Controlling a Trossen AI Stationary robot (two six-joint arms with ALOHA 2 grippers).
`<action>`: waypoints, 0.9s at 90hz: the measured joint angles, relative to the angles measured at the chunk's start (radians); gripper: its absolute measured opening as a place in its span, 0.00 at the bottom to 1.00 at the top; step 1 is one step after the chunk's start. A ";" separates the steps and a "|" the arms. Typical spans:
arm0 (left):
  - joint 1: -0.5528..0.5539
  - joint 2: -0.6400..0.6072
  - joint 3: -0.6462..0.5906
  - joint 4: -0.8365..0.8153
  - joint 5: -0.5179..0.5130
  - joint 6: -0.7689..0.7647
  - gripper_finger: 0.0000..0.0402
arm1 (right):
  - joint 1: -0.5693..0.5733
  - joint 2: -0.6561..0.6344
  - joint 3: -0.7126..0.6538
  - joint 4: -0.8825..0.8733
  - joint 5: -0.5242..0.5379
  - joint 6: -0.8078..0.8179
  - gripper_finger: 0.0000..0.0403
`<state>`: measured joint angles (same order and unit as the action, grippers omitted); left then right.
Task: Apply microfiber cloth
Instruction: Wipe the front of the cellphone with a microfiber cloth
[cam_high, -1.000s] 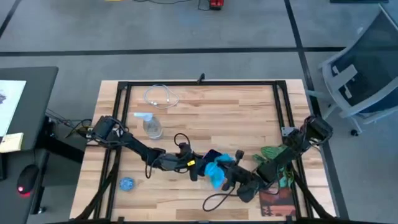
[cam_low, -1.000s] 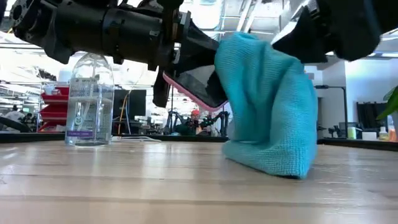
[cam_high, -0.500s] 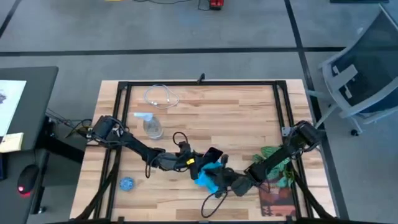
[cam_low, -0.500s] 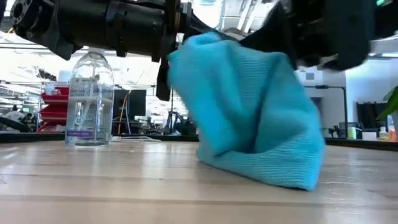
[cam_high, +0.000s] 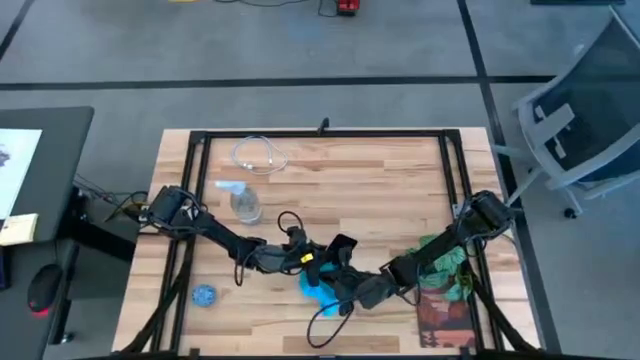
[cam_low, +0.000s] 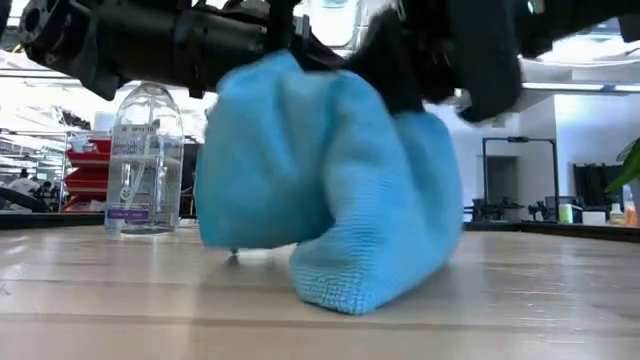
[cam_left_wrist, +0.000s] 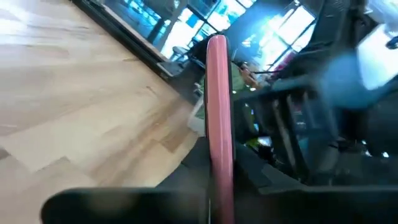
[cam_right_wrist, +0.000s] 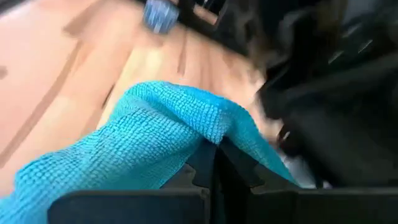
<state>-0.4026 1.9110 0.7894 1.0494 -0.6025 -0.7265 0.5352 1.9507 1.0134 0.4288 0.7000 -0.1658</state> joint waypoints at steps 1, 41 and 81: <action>0.000 0.000 0.000 0.000 0.000 0.000 0.02 | 0.002 0.000 0.000 -0.010 0.000 0.007 0.00; -0.003 -0.003 0.000 0.019 0.030 -0.008 0.02 | -0.006 0.002 -0.003 0.208 0.058 -0.126 0.00; 0.000 0.000 -0.001 0.011 0.026 0.008 0.02 | 0.039 0.001 -0.003 -0.121 0.038 0.072 0.00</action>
<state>-0.4030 1.9106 0.7879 1.0604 -0.5769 -0.7189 0.5740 1.9521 1.0108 0.3082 0.7381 -0.0942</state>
